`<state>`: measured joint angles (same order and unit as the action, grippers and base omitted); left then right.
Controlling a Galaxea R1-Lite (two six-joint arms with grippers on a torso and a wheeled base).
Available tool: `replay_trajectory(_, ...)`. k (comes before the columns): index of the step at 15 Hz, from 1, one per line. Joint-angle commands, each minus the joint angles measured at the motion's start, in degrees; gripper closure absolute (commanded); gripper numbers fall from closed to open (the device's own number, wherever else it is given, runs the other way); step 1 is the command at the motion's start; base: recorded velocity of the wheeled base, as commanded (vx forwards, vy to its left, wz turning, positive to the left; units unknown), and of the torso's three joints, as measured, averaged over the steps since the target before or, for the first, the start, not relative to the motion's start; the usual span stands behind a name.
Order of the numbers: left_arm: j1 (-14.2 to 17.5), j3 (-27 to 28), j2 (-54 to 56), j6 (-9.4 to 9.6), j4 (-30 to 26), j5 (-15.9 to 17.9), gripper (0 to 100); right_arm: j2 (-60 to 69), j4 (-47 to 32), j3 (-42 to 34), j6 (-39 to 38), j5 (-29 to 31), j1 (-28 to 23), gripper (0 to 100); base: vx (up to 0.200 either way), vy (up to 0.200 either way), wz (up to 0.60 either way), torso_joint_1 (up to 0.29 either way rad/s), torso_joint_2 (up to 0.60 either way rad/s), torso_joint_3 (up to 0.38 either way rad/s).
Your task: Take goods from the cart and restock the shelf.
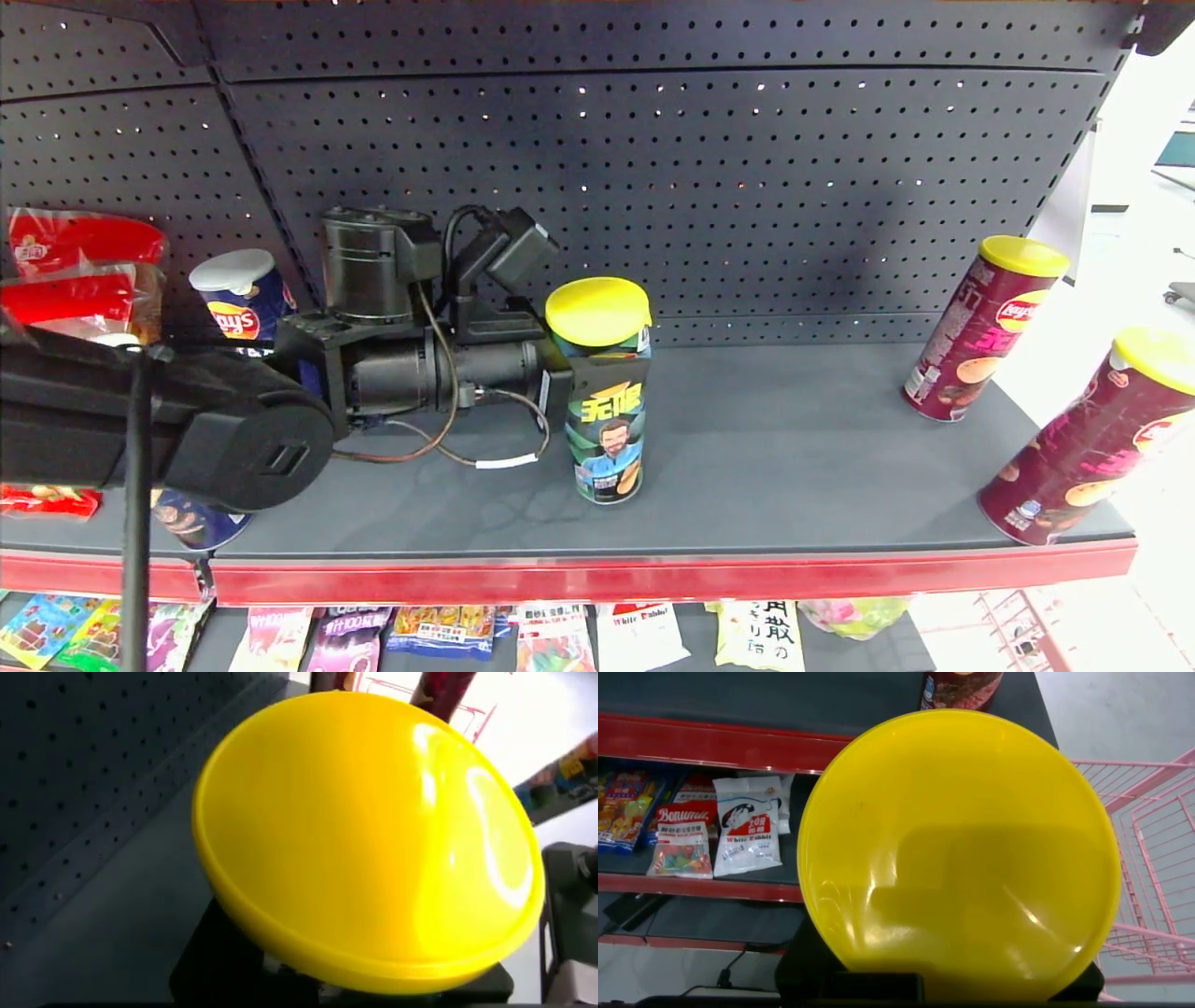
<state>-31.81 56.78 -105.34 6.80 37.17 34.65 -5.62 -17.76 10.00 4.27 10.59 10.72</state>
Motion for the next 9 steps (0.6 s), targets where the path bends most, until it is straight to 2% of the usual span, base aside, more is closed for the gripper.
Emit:
replay_trajectory(1, 0.1, -1.9, 0.5, 0.05, 0.2, 0.2, 100, -0.1, 0.0, -0.1, 0.0, 0.0, 0.0, 100, 0.000, 0.000, 0.00, 0.000, 0.00, 0.000)
replay_trajectory(3, 0.1, -2.5, 0.1, 0.05, 0.2, 4.4, 100, -0.1, 0.0, 0.0, 0.0, 0.0, 0.0, 100, 0.000, 0.000, 0.00, 0.000, 0.00, 0.000)
replay_trajectory(4, 0.1, -2.5, -0.4, 0.14, 0.4, 5.0, 100, -0.1, 0.0, 0.0, 0.0, 0.0, 0.0, 100, 0.000, 0.000, 0.00, 0.000, 0.00, 0.000)
replay_trajectory(9, 0.3, -2.2, -3.6, 1.90, 3.1, 5.0, 100, -0.1, 0.0, 0.2, 0.0, 0.0, 0.0, 100, 0.000, 0.000, 0.00, 0.000, 0.00, 0.000)
